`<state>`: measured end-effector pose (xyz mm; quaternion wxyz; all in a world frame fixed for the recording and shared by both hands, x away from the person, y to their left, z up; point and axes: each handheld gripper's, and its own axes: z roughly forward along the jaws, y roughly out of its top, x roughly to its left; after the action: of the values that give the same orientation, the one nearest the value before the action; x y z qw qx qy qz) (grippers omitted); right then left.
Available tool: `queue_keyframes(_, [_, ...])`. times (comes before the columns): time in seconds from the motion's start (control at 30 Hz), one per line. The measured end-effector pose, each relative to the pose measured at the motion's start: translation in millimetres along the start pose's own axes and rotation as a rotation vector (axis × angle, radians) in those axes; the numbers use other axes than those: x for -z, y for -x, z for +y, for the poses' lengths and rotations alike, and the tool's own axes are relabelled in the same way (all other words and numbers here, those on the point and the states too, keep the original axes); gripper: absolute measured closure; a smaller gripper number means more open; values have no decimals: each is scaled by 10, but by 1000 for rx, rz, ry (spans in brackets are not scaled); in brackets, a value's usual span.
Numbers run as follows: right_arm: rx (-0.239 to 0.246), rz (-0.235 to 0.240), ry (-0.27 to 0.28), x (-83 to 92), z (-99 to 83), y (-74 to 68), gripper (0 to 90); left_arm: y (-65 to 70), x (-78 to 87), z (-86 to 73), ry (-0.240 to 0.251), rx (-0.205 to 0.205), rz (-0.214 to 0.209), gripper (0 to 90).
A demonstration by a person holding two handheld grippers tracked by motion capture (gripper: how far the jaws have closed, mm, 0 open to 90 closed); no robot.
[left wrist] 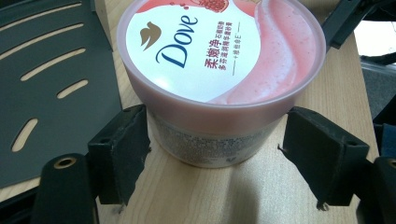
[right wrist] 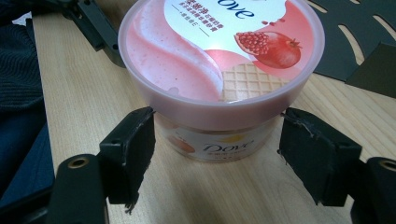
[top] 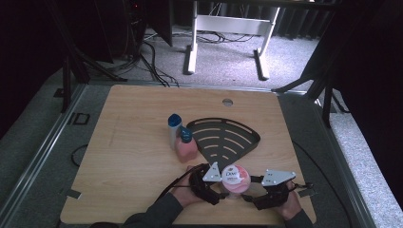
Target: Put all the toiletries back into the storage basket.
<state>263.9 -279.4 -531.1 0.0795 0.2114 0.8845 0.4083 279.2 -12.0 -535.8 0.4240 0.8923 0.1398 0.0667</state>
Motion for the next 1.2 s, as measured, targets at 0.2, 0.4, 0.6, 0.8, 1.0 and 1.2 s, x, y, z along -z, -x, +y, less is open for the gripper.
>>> queue_keyframes(0.2, [-8,2,4,-35,9,0,213,21,-19,9,1,-6,14,201])
queue_keyframes(0.4, [-13,0,8,-58,12,-1,186,33,-30,12,-1,-12,26,190])
queue_keyframes(0.6, [-20,-7,14,-84,20,6,160,38,-45,11,7,-7,39,189])
queue_keyframes(0.8, [-22,-14,13,-83,22,-1,164,46,-46,15,3,-8,44,188])
queue_keyframes(1.0, [-14,-25,15,-66,18,-12,177,38,-42,8,17,16,34,194])
queue_keyframes(1.2, [4,-44,3,-61,44,-43,174,54,-37,17,10,22,42,192])
